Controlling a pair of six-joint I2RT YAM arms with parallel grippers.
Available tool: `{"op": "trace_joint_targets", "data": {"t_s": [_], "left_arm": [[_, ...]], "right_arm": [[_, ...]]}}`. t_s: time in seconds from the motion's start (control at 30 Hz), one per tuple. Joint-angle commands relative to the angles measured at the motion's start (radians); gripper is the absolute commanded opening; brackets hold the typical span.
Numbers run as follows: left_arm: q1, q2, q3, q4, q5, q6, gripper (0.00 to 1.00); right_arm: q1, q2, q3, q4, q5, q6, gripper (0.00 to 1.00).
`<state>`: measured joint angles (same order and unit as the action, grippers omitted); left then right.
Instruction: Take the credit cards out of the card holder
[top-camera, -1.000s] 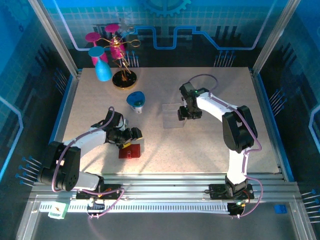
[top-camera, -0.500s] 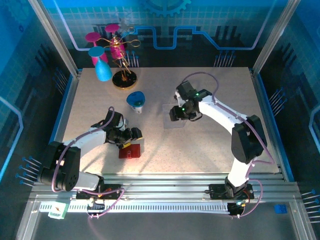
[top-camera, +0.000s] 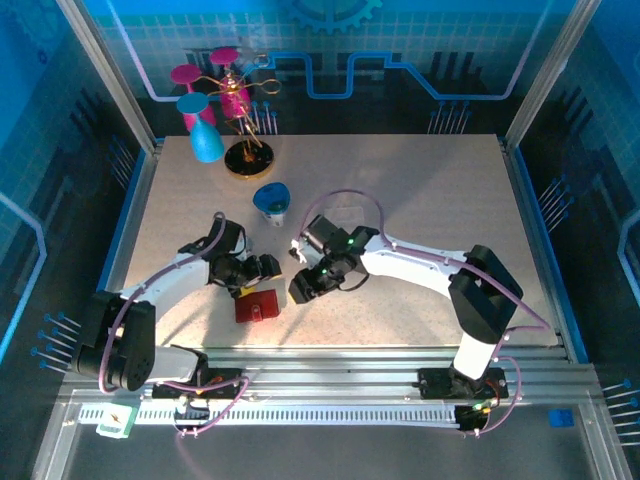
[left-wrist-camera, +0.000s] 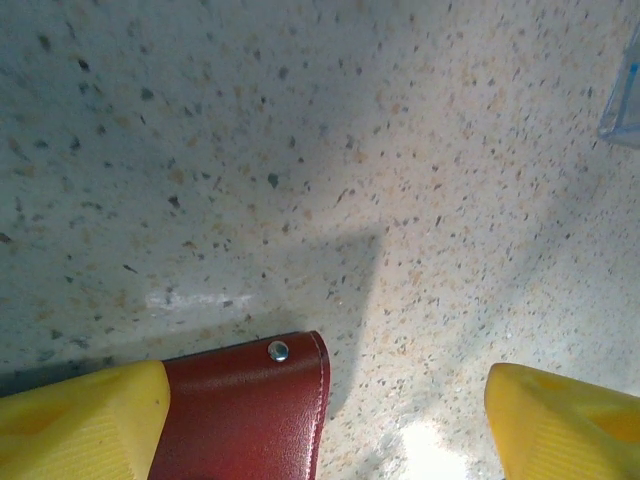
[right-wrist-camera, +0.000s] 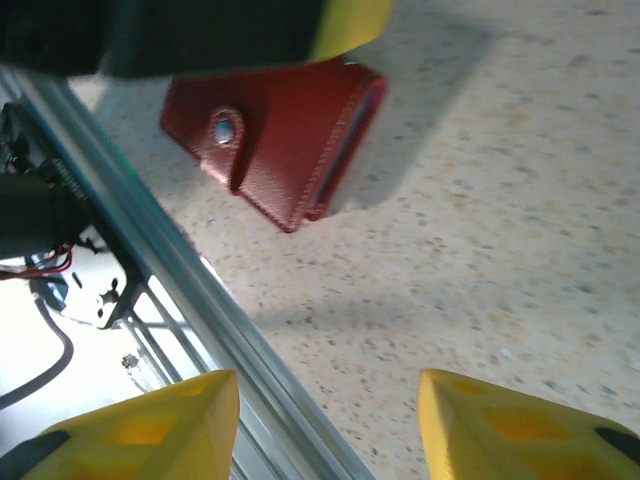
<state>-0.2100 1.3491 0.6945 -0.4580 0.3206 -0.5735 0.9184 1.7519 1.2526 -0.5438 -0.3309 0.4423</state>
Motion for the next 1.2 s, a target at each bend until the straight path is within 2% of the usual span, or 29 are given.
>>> {"op": "trace_joint_targets", "data": {"t_s": [0.0, 0.13, 0.3, 0.47, 0.6, 0.87, 1.17], "left_arm": [[0.03, -0.009, 0.032, -0.089, -0.056, 0.03, 0.78], [0.09, -0.011, -0.008, -0.063, -0.02, 0.027, 0.69], [0.136, 0.0, -0.057, -0.036, 0.002, 0.029, 0.68], [0.213, 0.002, -0.104, 0.03, 0.074, 0.009, 0.65], [0.242, 0.0, -0.099, 0.041, 0.09, 0.01, 0.64], [0.274, -0.034, -0.07, 0.019, 0.068, 0.018, 0.66], [0.288, -0.018, -0.071, 0.019, 0.08, 0.035, 0.62]], "right_arm": [[0.055, 0.028, -0.037, 0.069, -0.023, -0.032, 0.46], [0.114, 0.088, -0.022, 0.091, -0.023, -0.072, 0.39], [0.171, 0.162, 0.013, 0.167, -0.048, -0.096, 0.34], [0.184, 0.256, 0.053, 0.226, -0.097, -0.086, 0.3], [0.184, 0.307, 0.086, 0.245, -0.107, -0.083, 0.27], [0.111, 0.321, 0.078, 0.301, -0.022, 0.024, 0.25], [0.03, 0.381, 0.171, 0.344, -0.087, 0.071, 0.25]]}}
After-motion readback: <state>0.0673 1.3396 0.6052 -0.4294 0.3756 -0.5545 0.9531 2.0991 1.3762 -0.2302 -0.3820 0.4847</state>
